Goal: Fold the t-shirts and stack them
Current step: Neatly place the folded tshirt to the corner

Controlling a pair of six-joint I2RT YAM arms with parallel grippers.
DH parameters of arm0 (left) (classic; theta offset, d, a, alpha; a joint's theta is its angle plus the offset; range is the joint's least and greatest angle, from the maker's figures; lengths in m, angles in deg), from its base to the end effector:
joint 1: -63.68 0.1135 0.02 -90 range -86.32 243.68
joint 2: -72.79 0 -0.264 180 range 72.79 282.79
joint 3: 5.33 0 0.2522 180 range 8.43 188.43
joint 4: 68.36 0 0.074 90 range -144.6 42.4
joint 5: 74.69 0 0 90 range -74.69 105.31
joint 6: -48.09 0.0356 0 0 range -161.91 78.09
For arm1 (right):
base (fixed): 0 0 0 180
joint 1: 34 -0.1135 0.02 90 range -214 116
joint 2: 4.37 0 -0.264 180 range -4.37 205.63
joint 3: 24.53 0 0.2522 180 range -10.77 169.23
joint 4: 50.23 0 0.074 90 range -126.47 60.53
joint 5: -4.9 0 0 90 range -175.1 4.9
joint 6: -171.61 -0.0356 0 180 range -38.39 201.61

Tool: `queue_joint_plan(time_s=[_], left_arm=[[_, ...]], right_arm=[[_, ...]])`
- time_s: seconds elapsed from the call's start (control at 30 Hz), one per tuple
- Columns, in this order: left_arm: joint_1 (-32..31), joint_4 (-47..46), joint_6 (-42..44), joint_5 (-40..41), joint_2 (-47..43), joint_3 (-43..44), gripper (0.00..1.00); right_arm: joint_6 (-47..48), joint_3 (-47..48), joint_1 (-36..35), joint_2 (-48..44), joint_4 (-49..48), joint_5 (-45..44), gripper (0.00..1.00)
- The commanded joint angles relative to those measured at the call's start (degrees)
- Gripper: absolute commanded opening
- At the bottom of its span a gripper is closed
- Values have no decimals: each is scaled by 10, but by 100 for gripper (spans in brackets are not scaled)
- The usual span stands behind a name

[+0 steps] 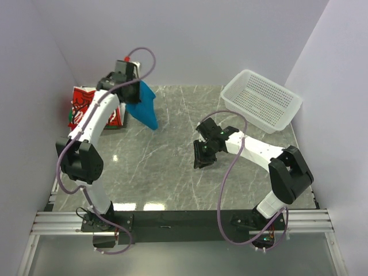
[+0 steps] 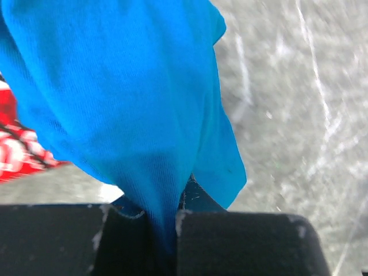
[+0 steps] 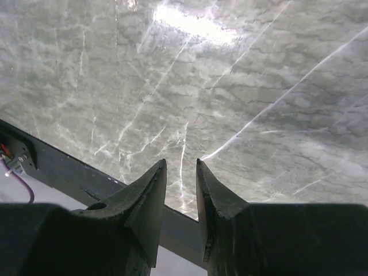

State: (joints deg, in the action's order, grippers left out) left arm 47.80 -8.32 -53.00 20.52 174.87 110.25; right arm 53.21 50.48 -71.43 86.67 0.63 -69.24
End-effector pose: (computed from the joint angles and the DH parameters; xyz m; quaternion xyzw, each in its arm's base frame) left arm 0.3815 -0.1052 0.3511 0.0220 0.9279 -0.0452 0.3695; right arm 0.2400 0.1959 0.2083 -0.1039 0.9652 0.2213 0.0931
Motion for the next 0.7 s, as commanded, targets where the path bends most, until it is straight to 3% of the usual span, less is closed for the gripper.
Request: queue_joint_plan(time_s=[0.0,0.1,0.37,0.67], left_arm=[[49,28,41,-30,8,79,0],[96,40,52,-59,22,140,0],[248,-11,24,-186,4,127,0],[338,-44,52,-241,43,86,0]], right_arm=[[12,-12,-6,-19,-14,18,34],[14,-13,-9,-14,-14,22,34],[5,-17,-30,-6,-19,32,34],[-5,6,-62,9,-2,25,33]])
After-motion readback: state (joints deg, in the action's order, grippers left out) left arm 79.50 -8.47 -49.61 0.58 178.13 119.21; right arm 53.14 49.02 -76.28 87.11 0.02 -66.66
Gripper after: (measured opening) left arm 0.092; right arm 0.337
